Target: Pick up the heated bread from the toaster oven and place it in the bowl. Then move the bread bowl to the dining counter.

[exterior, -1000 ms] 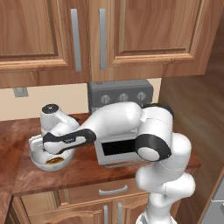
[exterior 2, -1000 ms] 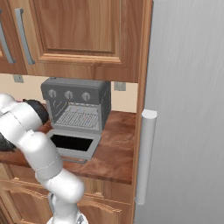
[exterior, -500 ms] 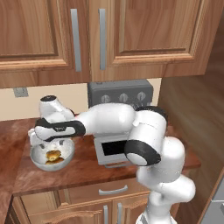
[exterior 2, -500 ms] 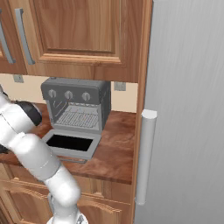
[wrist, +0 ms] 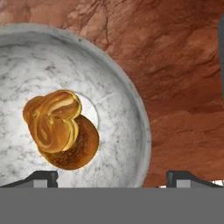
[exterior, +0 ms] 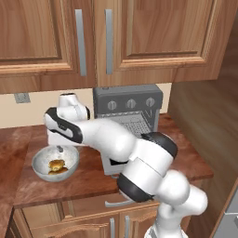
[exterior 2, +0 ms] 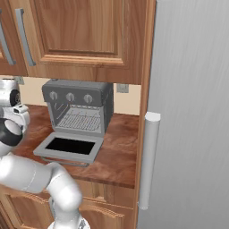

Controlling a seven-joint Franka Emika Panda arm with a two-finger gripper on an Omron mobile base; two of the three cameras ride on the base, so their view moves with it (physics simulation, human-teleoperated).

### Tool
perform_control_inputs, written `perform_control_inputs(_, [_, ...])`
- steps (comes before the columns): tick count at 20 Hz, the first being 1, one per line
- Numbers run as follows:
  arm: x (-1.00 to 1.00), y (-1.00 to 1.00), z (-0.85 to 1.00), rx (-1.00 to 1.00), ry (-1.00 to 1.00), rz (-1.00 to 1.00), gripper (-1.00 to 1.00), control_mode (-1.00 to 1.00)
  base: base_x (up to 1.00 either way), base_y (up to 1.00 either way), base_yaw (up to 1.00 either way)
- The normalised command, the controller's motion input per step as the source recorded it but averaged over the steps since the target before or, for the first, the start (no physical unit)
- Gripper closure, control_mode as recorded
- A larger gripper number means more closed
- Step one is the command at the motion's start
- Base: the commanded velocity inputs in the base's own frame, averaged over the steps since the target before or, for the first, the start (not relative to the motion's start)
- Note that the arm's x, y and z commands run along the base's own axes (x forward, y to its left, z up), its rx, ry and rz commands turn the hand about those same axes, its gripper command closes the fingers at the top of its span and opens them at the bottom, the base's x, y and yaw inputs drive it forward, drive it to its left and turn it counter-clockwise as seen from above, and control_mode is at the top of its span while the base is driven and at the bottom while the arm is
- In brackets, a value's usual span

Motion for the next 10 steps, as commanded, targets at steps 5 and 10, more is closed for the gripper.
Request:
perform_control_inputs(5, [-0.17,-0.24,-0.40,0.00,0.07,-0.16,-1.00,-1.00,0.00,0.00,0.00])
perform_control_inputs(10, [0.02,0.01,-0.18,0.00,-0.03,-0.06,-1.00,-1.00,0.00,0.00,0.00])
